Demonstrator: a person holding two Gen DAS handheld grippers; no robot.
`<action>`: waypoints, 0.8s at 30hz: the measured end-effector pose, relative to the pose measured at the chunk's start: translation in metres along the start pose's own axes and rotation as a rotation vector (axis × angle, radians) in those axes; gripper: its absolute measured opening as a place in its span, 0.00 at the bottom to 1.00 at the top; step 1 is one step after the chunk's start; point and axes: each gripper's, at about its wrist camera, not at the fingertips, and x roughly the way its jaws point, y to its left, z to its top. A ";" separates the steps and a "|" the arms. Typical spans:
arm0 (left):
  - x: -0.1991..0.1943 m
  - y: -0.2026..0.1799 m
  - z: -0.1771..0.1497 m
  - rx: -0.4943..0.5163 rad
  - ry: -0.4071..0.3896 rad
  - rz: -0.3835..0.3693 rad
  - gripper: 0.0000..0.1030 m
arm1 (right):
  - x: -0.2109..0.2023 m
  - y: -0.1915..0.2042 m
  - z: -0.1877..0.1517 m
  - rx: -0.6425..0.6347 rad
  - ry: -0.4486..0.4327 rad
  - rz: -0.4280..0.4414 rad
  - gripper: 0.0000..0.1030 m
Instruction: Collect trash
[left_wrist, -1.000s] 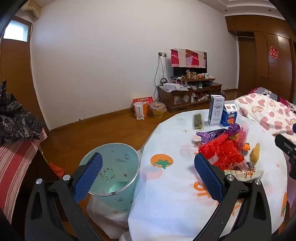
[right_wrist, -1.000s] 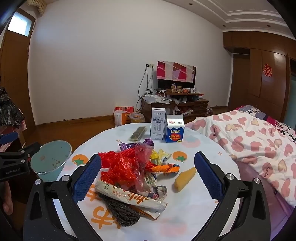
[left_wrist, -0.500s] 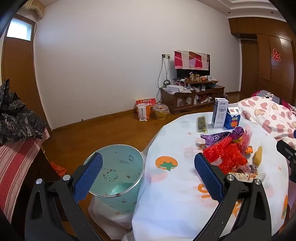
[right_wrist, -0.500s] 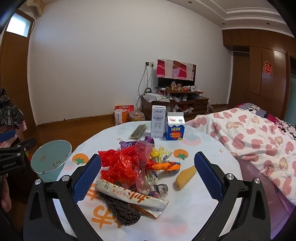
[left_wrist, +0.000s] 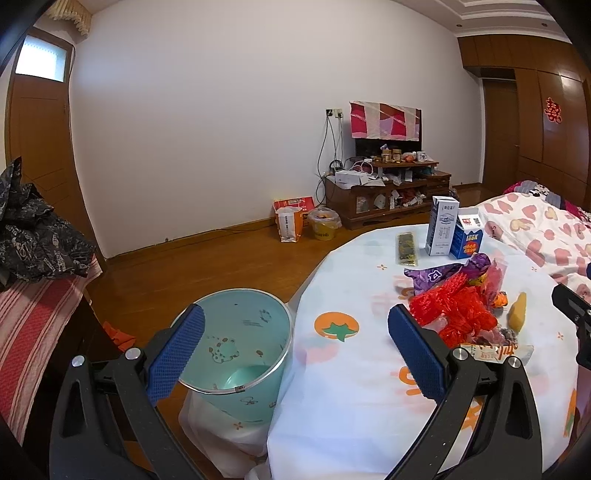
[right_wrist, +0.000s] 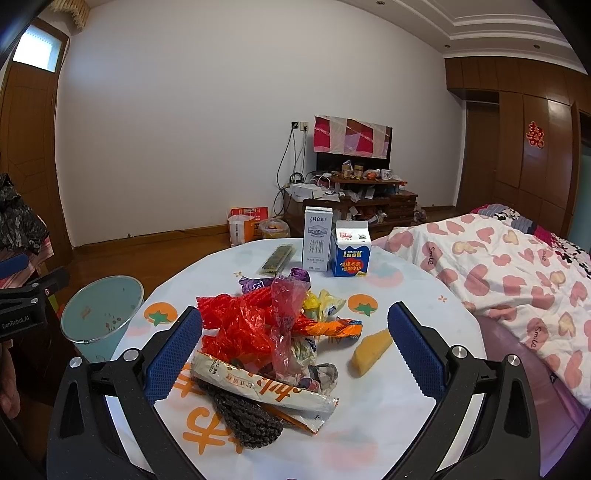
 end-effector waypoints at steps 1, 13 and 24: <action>0.000 0.000 0.000 0.000 0.000 0.000 0.94 | 0.000 0.000 0.000 0.000 0.000 0.000 0.96; 0.001 0.003 0.001 -0.004 -0.002 0.007 0.94 | 0.000 0.001 -0.002 -0.001 0.002 0.001 0.96; 0.001 0.005 0.001 -0.011 -0.004 0.012 0.94 | 0.002 0.002 -0.003 0.000 0.005 0.001 0.96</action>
